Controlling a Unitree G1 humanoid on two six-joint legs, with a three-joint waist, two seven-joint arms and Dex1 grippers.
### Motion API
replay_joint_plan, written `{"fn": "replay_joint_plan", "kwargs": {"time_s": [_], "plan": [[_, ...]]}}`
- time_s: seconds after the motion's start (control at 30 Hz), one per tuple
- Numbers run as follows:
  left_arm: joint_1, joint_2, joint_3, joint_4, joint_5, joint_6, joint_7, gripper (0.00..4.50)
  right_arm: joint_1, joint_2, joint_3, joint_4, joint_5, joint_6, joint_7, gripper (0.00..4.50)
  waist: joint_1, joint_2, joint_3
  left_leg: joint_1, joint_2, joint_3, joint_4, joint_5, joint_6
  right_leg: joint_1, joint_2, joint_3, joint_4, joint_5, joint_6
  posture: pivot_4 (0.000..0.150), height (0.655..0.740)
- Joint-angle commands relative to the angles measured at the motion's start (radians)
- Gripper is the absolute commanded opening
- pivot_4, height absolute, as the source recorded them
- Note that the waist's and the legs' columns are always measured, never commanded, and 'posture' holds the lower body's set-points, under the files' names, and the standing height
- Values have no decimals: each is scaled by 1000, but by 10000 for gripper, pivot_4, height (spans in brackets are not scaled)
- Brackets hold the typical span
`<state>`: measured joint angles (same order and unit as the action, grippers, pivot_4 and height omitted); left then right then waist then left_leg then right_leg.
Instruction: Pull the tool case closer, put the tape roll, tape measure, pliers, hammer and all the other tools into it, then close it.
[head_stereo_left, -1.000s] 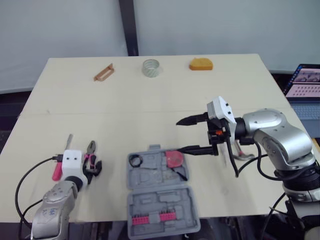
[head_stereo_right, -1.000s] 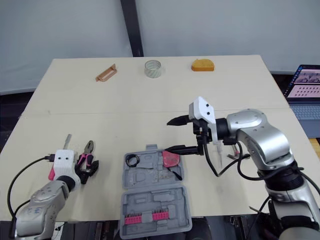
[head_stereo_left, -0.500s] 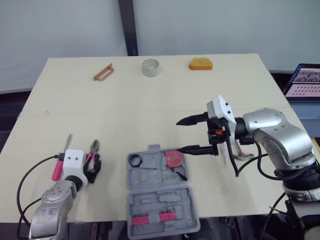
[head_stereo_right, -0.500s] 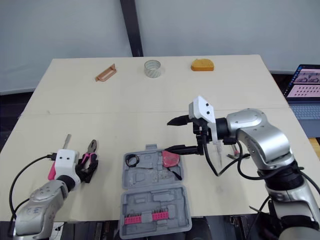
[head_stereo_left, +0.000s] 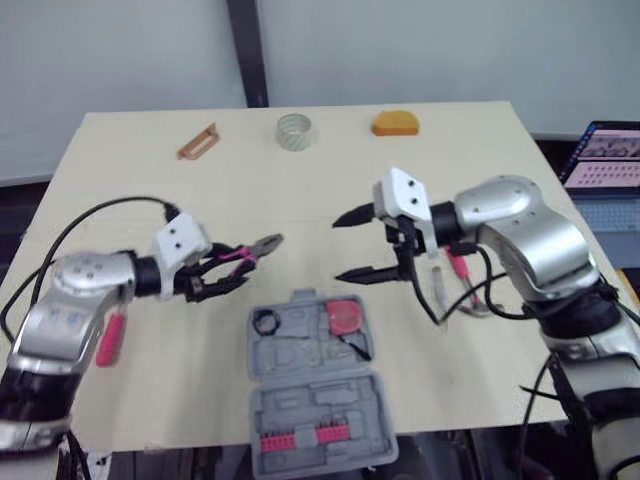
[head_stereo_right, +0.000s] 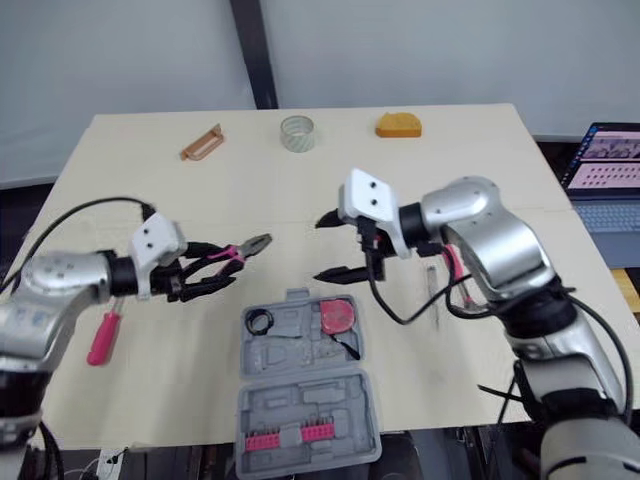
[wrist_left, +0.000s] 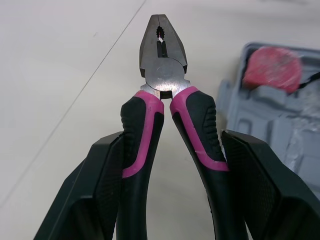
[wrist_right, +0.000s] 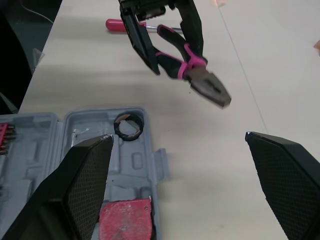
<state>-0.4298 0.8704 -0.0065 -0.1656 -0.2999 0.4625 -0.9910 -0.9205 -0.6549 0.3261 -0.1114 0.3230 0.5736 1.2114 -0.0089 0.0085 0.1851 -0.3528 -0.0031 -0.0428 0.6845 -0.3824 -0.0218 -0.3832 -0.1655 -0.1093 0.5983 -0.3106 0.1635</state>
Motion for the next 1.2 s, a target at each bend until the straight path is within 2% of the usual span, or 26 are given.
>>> {"fn": "replay_joint_plan", "kwargs": {"time_s": [0.03,0.2,0.83,0.93,1.1,1.13,1.2], "plan": [[-95,-21,-76,26,17,-44,-78,25967,-50,29,50,7,-58,5,-8,45000,-11,0,0,0,0,0,-1,0,0,-1,0,-1,2,0,0,1500,7400],[-149,-52,-125,42,22,-56,-126,25967,-73,56,103,8,-106,34,-1,45000,-31,0,0,-3,1,1,-1,0,0,-11,0,-2,12,0,0,1500,7400],[-144,-92,-139,-12,24,-27,-131,25967,-73,124,169,75,-203,-4,11,45000,-29,0,0,-3,1,2,2,0,0,-11,-1,-2,14,0,0,1500,7400],[-142,-93,-139,-15,27,-24,-130,25967,-73,126,168,76,-207,-6,13,36184,-28,0,0,-3,1,2,2,0,0,-11,-1,-1,14,0,0,1500,7400],[-142,-99,-137,-23,19,-15,-122,25967,-69,128,169,76,-215,-9,16,11111,-28,0,0,-3,1,2,2,0,0,-11,-1,-1,14,0,0,1500,7400],[-142,-100,-138,-23,19,-15,-122,25967,-69,129,168,76,-217,-9,16,9548,-28,0,0,-3,1,2,2,0,0,-11,-1,-1,14,0,0,1500,7400],[-142,-101,-138,-24,18,-13,-122,25967,-68,132,164,72,-216,-7,15,9719,-28,0,0,-3,1,2,3,0,0,-11,-1,-1,14,0,0,1500,7400]]}}
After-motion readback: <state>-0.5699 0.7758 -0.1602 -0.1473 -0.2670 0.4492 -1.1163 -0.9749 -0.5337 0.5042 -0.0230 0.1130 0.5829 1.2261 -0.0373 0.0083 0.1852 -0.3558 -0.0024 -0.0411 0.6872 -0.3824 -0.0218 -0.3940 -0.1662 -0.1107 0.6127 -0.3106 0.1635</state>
